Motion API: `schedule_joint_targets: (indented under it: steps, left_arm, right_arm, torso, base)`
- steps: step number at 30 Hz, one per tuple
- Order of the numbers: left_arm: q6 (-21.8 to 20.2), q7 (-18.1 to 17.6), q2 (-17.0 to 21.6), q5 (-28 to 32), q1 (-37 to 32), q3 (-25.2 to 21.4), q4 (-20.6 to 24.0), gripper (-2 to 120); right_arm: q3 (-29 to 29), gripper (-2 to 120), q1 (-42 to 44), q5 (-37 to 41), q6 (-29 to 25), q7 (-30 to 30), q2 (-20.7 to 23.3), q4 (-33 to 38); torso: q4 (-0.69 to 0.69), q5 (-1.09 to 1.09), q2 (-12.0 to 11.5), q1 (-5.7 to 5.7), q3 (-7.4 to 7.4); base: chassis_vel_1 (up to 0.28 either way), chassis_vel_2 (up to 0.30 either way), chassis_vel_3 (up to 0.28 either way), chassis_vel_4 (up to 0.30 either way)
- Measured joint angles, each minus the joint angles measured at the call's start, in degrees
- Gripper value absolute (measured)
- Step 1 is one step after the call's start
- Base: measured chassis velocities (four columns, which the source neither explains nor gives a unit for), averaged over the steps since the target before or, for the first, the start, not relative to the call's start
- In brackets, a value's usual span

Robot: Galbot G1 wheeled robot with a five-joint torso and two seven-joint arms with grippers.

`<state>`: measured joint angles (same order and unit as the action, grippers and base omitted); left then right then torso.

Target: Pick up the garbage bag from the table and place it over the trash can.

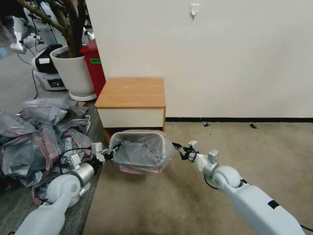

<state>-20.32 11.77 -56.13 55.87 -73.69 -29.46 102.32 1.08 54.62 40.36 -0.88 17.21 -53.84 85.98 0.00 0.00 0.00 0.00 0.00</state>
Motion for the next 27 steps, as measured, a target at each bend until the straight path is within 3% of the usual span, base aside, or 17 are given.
schedule_joint_targets:
  steps: [2,4,5,7,8,11,12,13,19,23,26,27]
  left_arm:
    - [0.1,0.3,0.4,0.2,0.3,-0.3,-0.2,2]
    - [0.8,1.7,1.4,0.4,0.6,-0.8,-0.9,2]
    - [0.8,1.7,1.4,0.4,0.6,-0.8,-0.9,2]
    - [1.4,3.1,1.9,0.4,0.4,-1.4,-1.2,2]
    - [1.7,3.7,2.0,0.5,0.3,-1.6,-1.2,2]
    - [2.0,4.4,2.0,0.5,0.0,-1.8,-1.4,2]
    - [2.2,5.0,2.0,0.5,-0.2,-2.0,-1.4,2]
    - [2.9,5.8,2.0,0.5,-0.5,-2.1,-1.5,2]
    - [3.2,5.5,1.3,0.0,-0.7,-1.8,-1.3,2]
    - [3.3,3.0,0.8,-1.3,-0.6,-1.1,-1.2,2]
    - [3.3,-2.5,0.2,-3.0,-0.3,0.2,-0.1,2]
    - [3.3,-2.5,0.2,-3.0,-0.3,0.2,-0.1,2]
  right_arm:
    - [-1.0,8,0.4,2.7,0.3,2.8,0.6,-0.5]
    - [-3.0,20,1.6,11.8,2.9,9.2,1.5,-1.3]
    - [-3.0,20,1.6,11.8,2.9,9.2,1.5,-1.3]
    - [-5.1,32,2.3,18.0,5.5,18.4,2.0,-3.0]
    - [-5.8,35,2.5,19.6,6.4,22.4,2.0,-3.7]
    - [-6.2,39,2.7,21.0,7.6,26.3,2.1,-4.4]
    - [-6.6,44,2.9,21.8,8.8,29.2,2.0,-4.8]
    - [-7.5,61,3.4,22.0,10.4,33.4,1.1,-4.2]
    - [-9.5,77,5.4,18.9,9.7,28.3,0.0,3.2]
    - [-11.7,72,7.3,12.0,9.1,21.4,-0.8,11.2]
    - [-14.5,59,9.6,0.6,7.0,12.0,-1.1,20.3]
    - [-14.5,59,9.6,0.6,7.0,12.0,-1.1,20.3]
  torso:
    - [0.0,0.0,0.0,0.0,0.0]
    - [-0.01,0.01,0.0,0.0,0.0]
    - [-0.01,0.01,0.0,0.0,0.0]
    - [-0.01,0.0,0.0,0.0,0.0]
    - [-0.01,0.01,0.0,0.01,0.0]
    - [-0.01,0.01,0.0,0.0,0.0]
    - [-0.01,0.0,0.0,0.0,0.0]
    - [0.0,0.01,0.0,0.0,0.0]
    - [0.0,0.01,0.0,0.0,0.0]
    - [0.01,-0.02,0.0,0.0,0.0]
    - [-0.01,0.0,0.0,0.0,0.0]
    - [-0.01,0.0,0.0,0.0,0.0]
  base:
    - [0.0,0.0,0.0,0.0]
    - [0.0,0.0,0.0,0.0]
    - [0.0,0.0,0.0,0.0]
    - [0.0,0.0,0.0,0.0]
    - [0.0,0.0,0.0,0.0]
    - [0.0,0.0,0.0,0.0]
    - [0.0,0.0,0.0,0.0]
    - [0.0,0.0,0.0,0.0]
    - [0.0,0.0,0.0,0.0]
    - [0.0,0.0,0.0,0.0]
    - [0.0,0.0,0.0,0.0]
    - [0.0,0.0,0.0,0.0]
